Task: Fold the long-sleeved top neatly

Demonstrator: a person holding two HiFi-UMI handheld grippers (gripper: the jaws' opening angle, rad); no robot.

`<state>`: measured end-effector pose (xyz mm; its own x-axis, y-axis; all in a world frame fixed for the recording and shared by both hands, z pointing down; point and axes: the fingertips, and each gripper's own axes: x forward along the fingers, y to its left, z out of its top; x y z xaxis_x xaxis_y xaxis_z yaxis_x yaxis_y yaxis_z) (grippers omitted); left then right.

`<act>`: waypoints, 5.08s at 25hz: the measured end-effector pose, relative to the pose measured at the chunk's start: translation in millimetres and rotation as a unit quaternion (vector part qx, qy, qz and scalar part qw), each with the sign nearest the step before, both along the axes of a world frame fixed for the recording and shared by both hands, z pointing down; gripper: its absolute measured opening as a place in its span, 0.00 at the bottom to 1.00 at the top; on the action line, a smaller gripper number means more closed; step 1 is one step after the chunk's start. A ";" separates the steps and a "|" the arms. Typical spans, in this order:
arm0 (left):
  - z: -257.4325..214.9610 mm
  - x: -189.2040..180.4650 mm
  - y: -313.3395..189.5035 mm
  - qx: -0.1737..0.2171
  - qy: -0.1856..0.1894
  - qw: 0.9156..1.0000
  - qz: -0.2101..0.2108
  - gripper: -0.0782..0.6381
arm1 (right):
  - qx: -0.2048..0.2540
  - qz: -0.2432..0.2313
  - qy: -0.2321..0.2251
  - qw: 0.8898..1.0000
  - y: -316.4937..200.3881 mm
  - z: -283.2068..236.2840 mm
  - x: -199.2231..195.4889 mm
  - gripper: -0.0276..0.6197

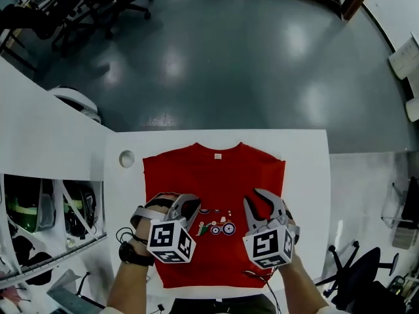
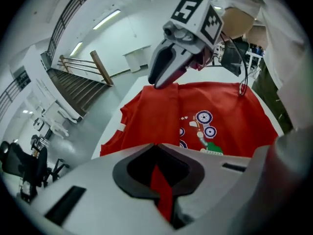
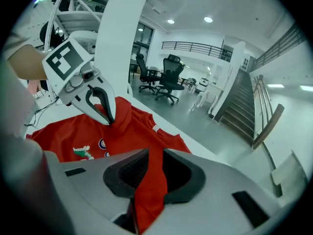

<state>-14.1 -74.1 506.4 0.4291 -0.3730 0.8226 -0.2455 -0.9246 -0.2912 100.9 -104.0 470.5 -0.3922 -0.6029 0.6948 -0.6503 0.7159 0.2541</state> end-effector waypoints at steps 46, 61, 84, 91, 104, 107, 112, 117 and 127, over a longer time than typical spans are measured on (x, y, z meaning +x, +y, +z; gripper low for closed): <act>17.2 -264.2 29.2 -0.067 0.145 0.887 -0.433 0.28 | -0.082 -0.252 0.030 0.964 -46.9 37.5 -282.3 0.27; 24.2 -291.8 51.3 -0.070 0.149 0.879 -0.448 0.28 | -0.079 -0.279 0.094 0.953 -38.0 58.4 -292.4 0.10; -0.9 -204.8 -6.9 -0.070 0.126 0.914 -0.379 0.28 | -0.002 -0.019 -0.094 0.995 -85.6 -49.0 -104.2 0.10; 2.6 -156.3 -23.7 -0.073 0.125 0.929 -0.339 0.28 | -0.025 0.122 -0.124 0.984 -80.0 -41.8 -15.2 0.10; 33.7 -134.9 -22.0 -0.089 0.054 0.948 -0.302 0.28 | -0.157 0.226 -0.020 0.961 -34.6 49.2 67.8 0.13; 36.3 -135.2 -21.1 -0.093 0.053 0.946 -0.305 0.28 | -0.171 0.219 -0.005 0.961 -28.8 56.5 70.9 0.18; 40.5 -137.4 -20.4 -0.098 0.053 0.945 -0.308 0.28 | -0.189 0.199 0.004 0.962 -21.3 60.6 69.5 0.23; 38.3 -139.7 -20.2 -0.099 0.054 0.944 -0.311 0.28 | -0.193 0.192 0.005 0.962 -17.5 53.6 74.7 0.24; 22.2 -146.9 9.0 -0.091 0.075 0.938 -0.326 0.28 | -0.183 0.187 0.001 0.965 8.7 41.1 93.7 0.25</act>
<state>-161.0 -65.2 528.5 0.2737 -0.4552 0.8473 -0.8020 -0.5943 -0.0603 194.6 -95.3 511.6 -0.1932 -0.4154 0.8889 -0.8809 0.4724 0.0293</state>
